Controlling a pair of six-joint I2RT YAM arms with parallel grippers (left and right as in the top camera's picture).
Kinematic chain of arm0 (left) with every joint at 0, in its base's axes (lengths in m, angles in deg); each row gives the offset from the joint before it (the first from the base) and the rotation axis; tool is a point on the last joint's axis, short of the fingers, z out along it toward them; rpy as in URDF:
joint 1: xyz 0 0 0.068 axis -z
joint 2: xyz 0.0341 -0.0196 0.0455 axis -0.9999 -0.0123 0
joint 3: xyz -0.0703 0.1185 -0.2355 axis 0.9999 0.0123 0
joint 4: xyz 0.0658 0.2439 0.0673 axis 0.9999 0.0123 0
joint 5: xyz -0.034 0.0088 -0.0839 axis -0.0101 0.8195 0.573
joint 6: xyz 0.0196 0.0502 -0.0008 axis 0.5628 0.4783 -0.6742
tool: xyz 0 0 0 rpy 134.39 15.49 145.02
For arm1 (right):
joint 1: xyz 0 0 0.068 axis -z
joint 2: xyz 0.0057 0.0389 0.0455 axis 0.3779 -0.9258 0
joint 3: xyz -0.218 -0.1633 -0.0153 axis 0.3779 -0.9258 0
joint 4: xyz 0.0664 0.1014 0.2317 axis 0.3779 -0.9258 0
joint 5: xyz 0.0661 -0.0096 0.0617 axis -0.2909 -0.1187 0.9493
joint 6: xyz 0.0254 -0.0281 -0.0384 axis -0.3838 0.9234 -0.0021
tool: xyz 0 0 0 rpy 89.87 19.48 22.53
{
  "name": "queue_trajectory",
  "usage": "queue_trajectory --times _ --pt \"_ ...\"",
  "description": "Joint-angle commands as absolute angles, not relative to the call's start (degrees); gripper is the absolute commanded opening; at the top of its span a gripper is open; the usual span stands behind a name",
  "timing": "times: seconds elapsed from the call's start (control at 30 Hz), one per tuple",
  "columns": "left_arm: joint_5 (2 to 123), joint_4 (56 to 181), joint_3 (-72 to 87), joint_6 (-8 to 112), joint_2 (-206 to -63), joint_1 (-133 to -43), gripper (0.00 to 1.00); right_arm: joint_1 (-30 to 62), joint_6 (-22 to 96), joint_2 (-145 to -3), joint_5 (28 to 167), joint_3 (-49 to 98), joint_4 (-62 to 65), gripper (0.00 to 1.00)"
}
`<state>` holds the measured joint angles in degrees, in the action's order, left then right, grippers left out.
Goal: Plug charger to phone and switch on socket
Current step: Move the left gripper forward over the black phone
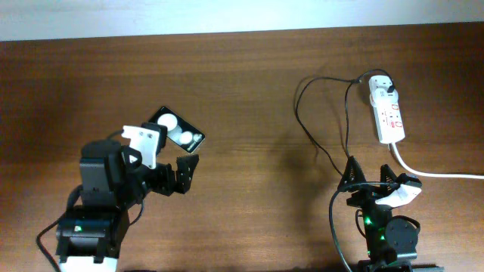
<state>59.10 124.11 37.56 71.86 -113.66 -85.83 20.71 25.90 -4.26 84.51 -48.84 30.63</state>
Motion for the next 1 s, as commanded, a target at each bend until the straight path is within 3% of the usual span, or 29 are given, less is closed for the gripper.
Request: queue_trajectory --times 0.0,0.53,0.97 --pt "52.7 125.6 31.2 65.1 -115.7 -85.7 0.99 20.3 26.5 -4.0 84.6 -49.3 30.4 0.99" --pt "39.1 148.8 -1.9 57.5 -146.0 -85.5 0.99 20.3 26.5 -4.0 84.6 -49.3 30.4 0.99" --pt "39.1 156.8 -2.6 57.6 -149.4 -85.5 0.99 20.3 26.5 -4.0 84.6 -49.3 30.4 0.99"
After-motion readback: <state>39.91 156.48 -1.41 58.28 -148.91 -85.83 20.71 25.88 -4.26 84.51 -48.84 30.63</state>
